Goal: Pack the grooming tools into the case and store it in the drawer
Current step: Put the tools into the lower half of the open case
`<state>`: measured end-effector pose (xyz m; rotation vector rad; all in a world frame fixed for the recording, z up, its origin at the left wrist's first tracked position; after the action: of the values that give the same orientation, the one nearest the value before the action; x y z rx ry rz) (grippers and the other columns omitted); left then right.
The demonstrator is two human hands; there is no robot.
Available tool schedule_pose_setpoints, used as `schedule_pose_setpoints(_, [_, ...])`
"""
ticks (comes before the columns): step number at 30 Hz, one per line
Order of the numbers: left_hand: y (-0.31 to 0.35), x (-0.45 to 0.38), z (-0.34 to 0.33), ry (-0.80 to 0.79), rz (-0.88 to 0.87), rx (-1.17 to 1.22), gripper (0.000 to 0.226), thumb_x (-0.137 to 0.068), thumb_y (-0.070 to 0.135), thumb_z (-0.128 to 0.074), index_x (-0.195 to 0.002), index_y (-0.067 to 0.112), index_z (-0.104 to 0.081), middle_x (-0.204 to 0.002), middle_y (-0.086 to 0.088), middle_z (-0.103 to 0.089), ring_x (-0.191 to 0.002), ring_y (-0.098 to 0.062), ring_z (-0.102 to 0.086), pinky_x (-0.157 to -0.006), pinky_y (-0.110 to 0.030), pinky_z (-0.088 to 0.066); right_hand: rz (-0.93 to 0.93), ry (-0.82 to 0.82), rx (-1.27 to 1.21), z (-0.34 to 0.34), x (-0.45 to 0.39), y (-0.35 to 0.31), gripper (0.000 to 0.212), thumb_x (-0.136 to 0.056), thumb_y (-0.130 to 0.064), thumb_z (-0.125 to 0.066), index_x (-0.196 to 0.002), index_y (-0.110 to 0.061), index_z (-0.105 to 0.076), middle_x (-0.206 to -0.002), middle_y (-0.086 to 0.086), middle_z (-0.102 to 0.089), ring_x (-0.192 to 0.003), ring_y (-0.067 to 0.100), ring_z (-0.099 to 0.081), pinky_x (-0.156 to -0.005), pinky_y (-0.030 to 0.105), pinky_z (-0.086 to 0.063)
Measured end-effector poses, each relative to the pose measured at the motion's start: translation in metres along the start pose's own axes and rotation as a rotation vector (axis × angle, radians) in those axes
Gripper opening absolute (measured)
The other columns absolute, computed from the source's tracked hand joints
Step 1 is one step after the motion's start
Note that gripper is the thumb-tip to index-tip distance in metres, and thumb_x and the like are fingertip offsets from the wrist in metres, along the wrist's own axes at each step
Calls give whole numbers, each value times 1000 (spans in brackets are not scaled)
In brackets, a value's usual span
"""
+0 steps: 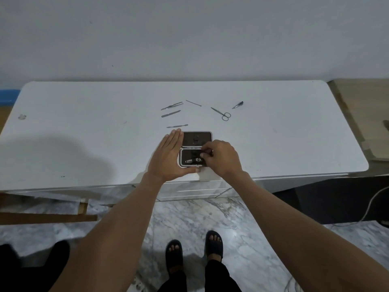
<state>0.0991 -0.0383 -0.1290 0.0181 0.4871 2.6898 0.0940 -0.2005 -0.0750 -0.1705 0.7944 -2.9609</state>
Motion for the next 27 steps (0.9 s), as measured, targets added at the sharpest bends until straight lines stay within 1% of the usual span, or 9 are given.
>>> schedule_pose_setpoints(2, [-1, -1, -1, -12, 1, -3, 134, -72, 98, -44, -162, 2, -19, -171, -12, -17, -160, -22, -12, -131, -43, -13, -69, 76, -11, 13, -10, 14, 19, -88, -26, -64, -105, -21, -71, -98, 0, -71, -93, 21, -63, -77, 37, -54])
schedule_pose_setpoints(5, [-4, -2, -3, -13, 17, 17, 136, -70, 99, -45, -163, 4, -16, -173, -9, -14, -161, -19, -7, -131, -42, -10, -179, 180, -39, 28, -26, 36, 20, -91, -26, -60, -107, -20, -70, -101, 0, -70, -96, 22, -62, -79, 38, -53])
schedule_pose_setpoints(8, [-4, -1, -4, 0, 16, 28, 137, -69, 99, -46, -163, 4, -17, -173, -8, -13, -161, -18, -7, -131, -42, -10, -253, 233, -42, 34, -45, 55, 20, -91, -25, -59, -108, -18, -70, -102, 1, -71, -99, 24, -62, -80, 38, -53])
schedule_pose_setpoints(11, [-5, -2, -4, 4, 15, 30, 137, -69, 99, -48, -163, 5, -17, -173, -7, -13, -161, -17, -6, -131, -43, -11, -305, 259, -64, 37, -63, 68, 20, -90, -23, -59, -107, -19, -70, -103, 3, -71, -98, 27, -63, -80, 38, -54])
schedule_pose_setpoints(14, [-5, -3, -3, 3, 13, 34, 137, -69, 100, -47, -163, 4, -17, -173, -7, -13, -161, -18, -7, -131, -44, -12, -327, 287, -65, 40, -79, 76, 21, -90, -21, -58, -107, -19, -70, -103, 4, -71, -98, 28, -64, -78, 35, -52])
schedule_pose_setpoints(19, [-4, -4, -3, 14, 8, 29, 137, -69, 99, -47, -162, 2, -20, -172, -10, -17, -160, -21, -11, -131, -46, -15, -367, 309, -24, 39, -99, 84, 22, -92, -20, -58, -111, -18, -69, -106, 8, -68, -99, 30, -63, -76, 35, -50])
schedule_pose_setpoints(22, [-4, -4, -1, 27, 13, 30, 137, -69, 99, -48, -161, 1, -23, -171, -11, -21, -160, -23, -15, -131, -44, -13, -394, 317, 3, 37, -105, 88, 19, -92, -22, -58, -104, -16, -72, -103, 8, -69, -96, 29, -64, -71, 31, -48])
schedule_pose_setpoints(25, [-3, -5, -1, 31, 16, 31, 136, -69, 98, -49, -161, 1, -24, -170, -12, -22, -160, -23, -15, -131, -42, -12, -408, 306, 40, 37, -110, 90, 21, -93, -27, -58, -96, -13, -73, -96, 9, -69, -91, 30, -64, -65, 29, -43])
schedule_pose_setpoints(27, [-4, -5, -2, 25, 21, 26, 137, -68, 99, -49, -161, 1, -24, -171, -11, -21, -160, -22, -14, -131, -41, -11, -395, 284, 86, 35, -112, 87, 22, -93, -26, -57, -98, -11, -71, -97, 11, -68, -96, 31, -61, -65, 31, -44])
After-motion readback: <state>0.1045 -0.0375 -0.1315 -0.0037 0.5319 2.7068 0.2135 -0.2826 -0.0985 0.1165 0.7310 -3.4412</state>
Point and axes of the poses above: each hand's wrist, its own x-axis away from the middle knuckle, its own z-axis out of the back of the hand, y = z × x, the point moved 8 cm from there along -x, towards the middle knuckle
